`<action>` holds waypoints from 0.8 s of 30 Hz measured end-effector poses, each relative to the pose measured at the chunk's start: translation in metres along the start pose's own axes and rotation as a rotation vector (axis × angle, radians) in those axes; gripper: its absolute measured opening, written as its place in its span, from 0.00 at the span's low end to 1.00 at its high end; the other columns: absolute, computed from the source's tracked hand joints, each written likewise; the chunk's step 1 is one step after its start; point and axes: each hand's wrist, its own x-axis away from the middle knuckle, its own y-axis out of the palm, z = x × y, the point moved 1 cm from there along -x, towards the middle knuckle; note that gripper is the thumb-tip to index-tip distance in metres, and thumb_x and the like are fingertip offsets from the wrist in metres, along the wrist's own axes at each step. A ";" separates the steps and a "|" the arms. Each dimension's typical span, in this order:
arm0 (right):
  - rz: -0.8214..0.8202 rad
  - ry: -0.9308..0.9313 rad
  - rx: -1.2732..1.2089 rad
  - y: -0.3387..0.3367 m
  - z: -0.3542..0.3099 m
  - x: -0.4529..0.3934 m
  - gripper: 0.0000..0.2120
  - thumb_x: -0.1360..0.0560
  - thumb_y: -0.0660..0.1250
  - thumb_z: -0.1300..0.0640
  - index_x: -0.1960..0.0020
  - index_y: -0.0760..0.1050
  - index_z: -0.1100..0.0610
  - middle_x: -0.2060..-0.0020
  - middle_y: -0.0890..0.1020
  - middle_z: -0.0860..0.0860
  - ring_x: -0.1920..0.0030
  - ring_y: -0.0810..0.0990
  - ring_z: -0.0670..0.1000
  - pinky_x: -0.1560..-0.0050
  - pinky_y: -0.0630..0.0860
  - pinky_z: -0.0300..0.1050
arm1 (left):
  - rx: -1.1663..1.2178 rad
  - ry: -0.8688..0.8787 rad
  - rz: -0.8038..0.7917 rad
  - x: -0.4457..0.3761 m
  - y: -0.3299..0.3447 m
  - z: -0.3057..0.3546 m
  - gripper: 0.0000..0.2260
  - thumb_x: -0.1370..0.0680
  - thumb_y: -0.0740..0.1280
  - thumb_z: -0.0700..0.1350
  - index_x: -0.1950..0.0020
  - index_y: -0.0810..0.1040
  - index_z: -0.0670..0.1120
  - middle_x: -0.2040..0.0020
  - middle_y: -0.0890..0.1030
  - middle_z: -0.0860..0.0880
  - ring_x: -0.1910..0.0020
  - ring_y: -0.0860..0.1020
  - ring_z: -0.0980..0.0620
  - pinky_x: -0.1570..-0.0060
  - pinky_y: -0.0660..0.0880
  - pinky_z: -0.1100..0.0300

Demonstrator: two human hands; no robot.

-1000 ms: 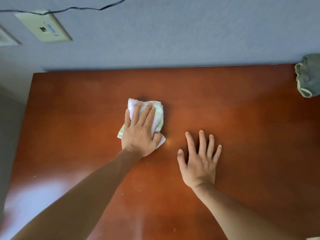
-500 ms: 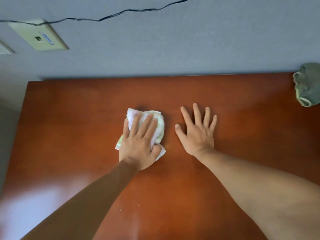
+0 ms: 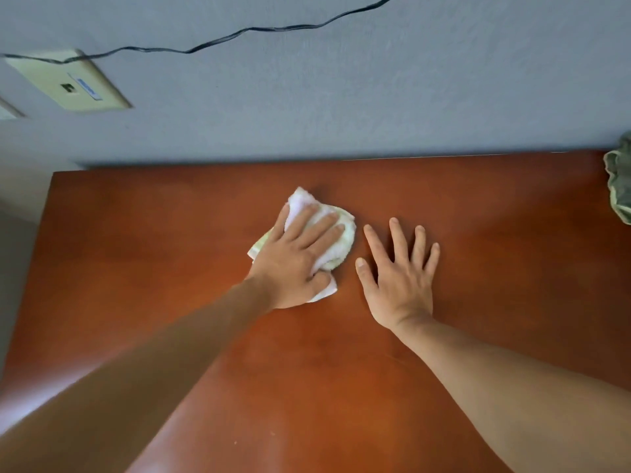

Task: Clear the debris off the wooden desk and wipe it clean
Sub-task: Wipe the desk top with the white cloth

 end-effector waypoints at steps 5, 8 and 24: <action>0.004 0.000 -0.016 -0.001 0.000 0.001 0.30 0.18 0.42 0.34 0.17 0.52 0.38 0.16 0.53 0.52 0.18 0.46 0.67 0.21 0.44 0.72 | 0.044 -0.366 -0.007 -0.025 -0.009 -0.023 0.38 0.25 0.51 0.61 0.16 0.56 0.50 0.15 0.56 0.52 0.16 0.47 0.44 0.20 0.41 0.37; 0.009 0.003 -0.022 0.000 0.000 0.002 0.30 0.17 0.43 0.34 0.17 0.52 0.38 0.16 0.53 0.52 0.17 0.46 0.67 0.21 0.44 0.73 | 0.117 -0.589 0.064 -0.046 -0.008 -0.005 0.37 0.25 0.49 0.60 0.17 0.58 0.48 0.16 0.56 0.50 0.16 0.48 0.41 0.22 0.39 0.34; 0.017 0.006 -0.016 0.000 0.000 0.002 0.30 0.18 0.44 0.34 0.17 0.55 0.38 0.16 0.55 0.52 0.18 0.48 0.67 0.21 0.46 0.72 | 0.051 -0.193 -0.099 -0.075 -0.021 -0.031 0.38 0.26 0.51 0.60 0.17 0.58 0.50 0.17 0.58 0.52 0.16 0.49 0.46 0.20 0.46 0.37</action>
